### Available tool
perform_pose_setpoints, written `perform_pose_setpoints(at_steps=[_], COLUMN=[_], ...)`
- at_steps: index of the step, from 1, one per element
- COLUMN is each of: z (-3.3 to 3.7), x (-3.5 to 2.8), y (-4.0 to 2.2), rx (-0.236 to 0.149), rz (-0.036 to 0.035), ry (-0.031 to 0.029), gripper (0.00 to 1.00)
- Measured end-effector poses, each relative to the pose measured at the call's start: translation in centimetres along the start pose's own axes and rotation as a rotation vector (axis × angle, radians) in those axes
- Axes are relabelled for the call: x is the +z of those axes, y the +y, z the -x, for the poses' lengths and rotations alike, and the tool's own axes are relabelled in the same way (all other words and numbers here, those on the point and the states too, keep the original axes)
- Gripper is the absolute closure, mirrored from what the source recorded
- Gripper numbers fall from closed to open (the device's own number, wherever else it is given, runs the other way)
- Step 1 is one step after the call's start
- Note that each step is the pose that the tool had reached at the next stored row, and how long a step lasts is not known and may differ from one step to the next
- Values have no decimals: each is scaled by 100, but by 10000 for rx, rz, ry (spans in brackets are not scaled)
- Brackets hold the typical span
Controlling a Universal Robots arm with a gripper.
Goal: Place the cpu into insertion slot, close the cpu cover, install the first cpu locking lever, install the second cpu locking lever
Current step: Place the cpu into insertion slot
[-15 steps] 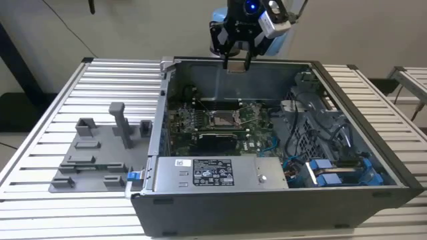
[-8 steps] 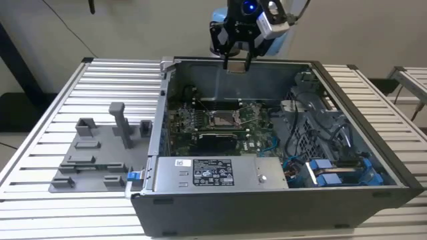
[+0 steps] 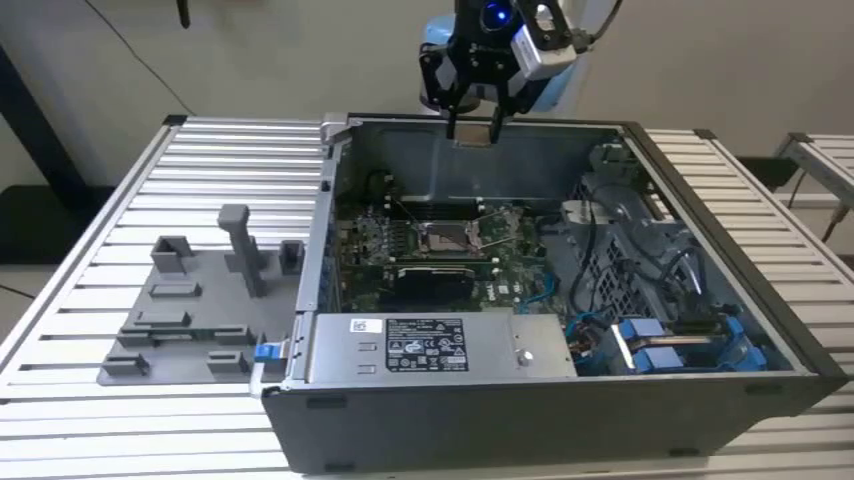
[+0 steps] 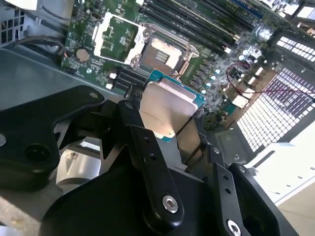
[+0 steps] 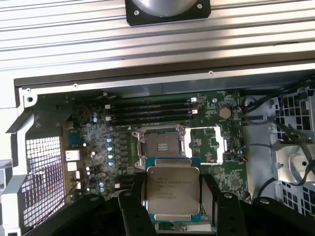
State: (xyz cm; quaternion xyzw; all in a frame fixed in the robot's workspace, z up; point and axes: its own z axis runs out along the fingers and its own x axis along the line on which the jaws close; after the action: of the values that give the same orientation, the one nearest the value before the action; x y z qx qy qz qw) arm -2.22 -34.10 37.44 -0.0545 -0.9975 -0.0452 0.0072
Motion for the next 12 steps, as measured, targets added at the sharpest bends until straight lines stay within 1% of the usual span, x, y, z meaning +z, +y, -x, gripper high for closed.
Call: perform_pose_setpoints(at_steps=[7, 12], z=[0, 0], x=[14, 26], y=[0, 1], rx=[-76, -255], rz=[-2, -6], ry=[3, 17], gripper=[46, 46])
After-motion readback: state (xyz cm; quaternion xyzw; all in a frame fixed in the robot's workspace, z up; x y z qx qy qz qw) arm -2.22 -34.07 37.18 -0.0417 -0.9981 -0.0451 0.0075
